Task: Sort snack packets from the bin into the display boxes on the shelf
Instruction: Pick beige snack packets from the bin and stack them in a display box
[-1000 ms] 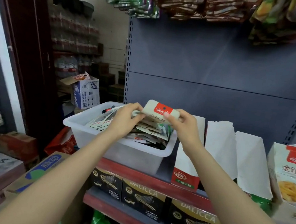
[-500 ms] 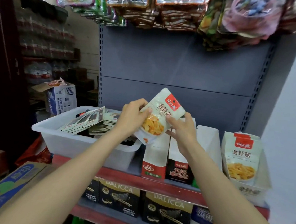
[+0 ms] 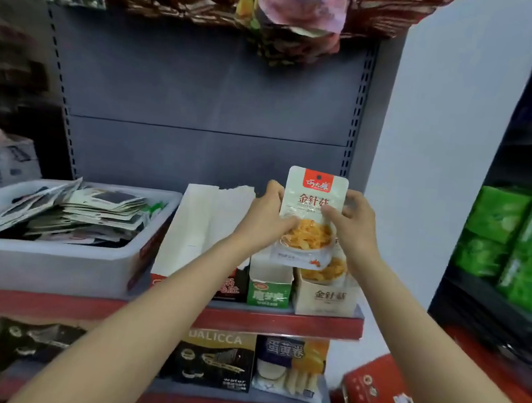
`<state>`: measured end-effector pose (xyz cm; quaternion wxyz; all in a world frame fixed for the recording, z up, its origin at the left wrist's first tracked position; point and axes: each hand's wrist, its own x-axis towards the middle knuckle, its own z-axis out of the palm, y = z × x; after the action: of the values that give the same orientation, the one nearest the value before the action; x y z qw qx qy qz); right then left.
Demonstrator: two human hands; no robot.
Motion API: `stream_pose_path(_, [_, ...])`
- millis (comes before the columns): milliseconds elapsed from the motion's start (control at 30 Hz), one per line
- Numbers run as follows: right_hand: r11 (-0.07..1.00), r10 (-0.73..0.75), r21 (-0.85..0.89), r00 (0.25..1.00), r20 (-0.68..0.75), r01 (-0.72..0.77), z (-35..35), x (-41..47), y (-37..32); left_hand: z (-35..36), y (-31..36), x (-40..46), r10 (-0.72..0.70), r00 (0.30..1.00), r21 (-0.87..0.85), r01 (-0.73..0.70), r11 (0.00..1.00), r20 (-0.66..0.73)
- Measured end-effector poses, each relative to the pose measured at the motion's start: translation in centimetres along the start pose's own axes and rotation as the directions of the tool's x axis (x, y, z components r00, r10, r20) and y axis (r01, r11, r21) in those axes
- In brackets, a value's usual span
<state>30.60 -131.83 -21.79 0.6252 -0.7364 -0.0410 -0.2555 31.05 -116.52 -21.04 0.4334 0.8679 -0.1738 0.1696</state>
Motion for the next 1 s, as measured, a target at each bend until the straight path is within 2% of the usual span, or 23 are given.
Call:
stream_pose_path(167, [0.994,-0.03,-0.11,0.999,-0.038,0.026,-3.0,1.4,1.2,3.1,1.3,1.3,0.016,1.0,0.069,-0.017,0.997,0.018])
stream_pose_path(367, [0.968,-0.108,-0.228,0.994,0.004,0.106,-4.2,2.1,2.8,4.0,0.6,1.9,-0.008,0.999,0.179,0.015,0.984,-0.043])
stream_pose_path(467, [0.937,-0.184,-0.296,0.982,0.042,0.188,-4.1,2.0,3.7,4.3,0.3,1.6,0.033,0.998,0.318,-0.014,0.948,-0.054])
stream_pose_path(533, [0.894,-0.256,-0.363,0.964,0.07,0.264,-3.8,1.8,4.3,4.6,0.2,1.3,0.122,0.989,0.412,-0.079,0.908,-0.08])
stream_pose_path(633, [0.836,-0.293,-0.454,0.95,0.108,0.309,-3.7,1.6,4.8,4.9,0.3,0.9,0.21,0.974,0.461,-0.149,0.875,-0.084])
stream_pose_path(800, [0.698,-0.295,-0.627,0.937,0.189,0.347,-3.9,1.1,5.0,5.0,-0.3,0.9,0.236,0.965,0.558,-0.134,0.819,-0.114])
stream_pose_path(1000, [0.559,-0.331,-0.745,0.922,0.202,0.364,-3.4,0.9,4.9,5.2,-0.2,1.4,0.203,0.974,0.564,-0.111,0.818,-0.103])
